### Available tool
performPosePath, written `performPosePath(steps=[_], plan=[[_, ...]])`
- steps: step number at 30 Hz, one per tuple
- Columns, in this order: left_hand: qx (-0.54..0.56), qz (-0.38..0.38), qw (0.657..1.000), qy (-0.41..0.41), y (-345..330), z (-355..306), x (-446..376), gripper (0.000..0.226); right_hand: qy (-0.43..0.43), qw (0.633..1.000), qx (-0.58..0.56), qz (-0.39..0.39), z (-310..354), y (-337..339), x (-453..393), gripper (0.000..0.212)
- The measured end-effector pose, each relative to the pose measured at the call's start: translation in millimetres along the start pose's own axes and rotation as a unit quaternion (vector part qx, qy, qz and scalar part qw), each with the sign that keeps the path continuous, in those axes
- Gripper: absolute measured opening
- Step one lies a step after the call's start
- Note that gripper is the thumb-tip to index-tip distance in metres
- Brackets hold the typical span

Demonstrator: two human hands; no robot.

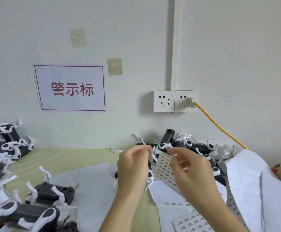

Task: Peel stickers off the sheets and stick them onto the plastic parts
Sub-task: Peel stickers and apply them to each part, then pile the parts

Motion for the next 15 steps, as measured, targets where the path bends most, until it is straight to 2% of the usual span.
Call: performPosePath(steps=[3,5,7,9,11,13,15], plan=[[-0.167,-0.048,0.984,-0.046,19,0,-2,0.031,-0.057,0.998,-0.035,-0.004,-8,8,-2,0.026],[-0.303,-0.03,0.952,-0.034,26,7,-6,0.044,-0.09,0.995,-0.051,0.01,-13,9,-3,0.027],[-0.421,0.012,0.907,0.016,27,18,-10,0.06,-0.11,0.992,-0.06,0.031,-15,8,-4,0.028],[-0.472,0.056,0.877,0.069,23,30,-12,0.067,-0.12,0.989,-0.071,0.052,-15,6,-4,0.029],[-0.51,0.068,0.853,0.094,20,40,-13,0.063,-0.13,0.984,-0.099,0.068,-14,6,-4,0.029],[-0.558,0.047,0.823,0.092,18,45,-11,0.052,-0.137,0.98,-0.118,0.082,-13,6,-3,0.028],[-0.569,0.018,0.817,0.094,19,43,-9,0.042,-0.136,0.978,-0.124,0.096,-10,7,-3,0.026]])
Point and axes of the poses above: each hand's wrist, its own x-axis away from the middle knuckle, its own y-axis out of the back of the hand, z = x × y, the point moved 3 cm from there along -x, towards the middle knuckle, and after that the axes turned 15 degrees about z, right-handed, at the moved point
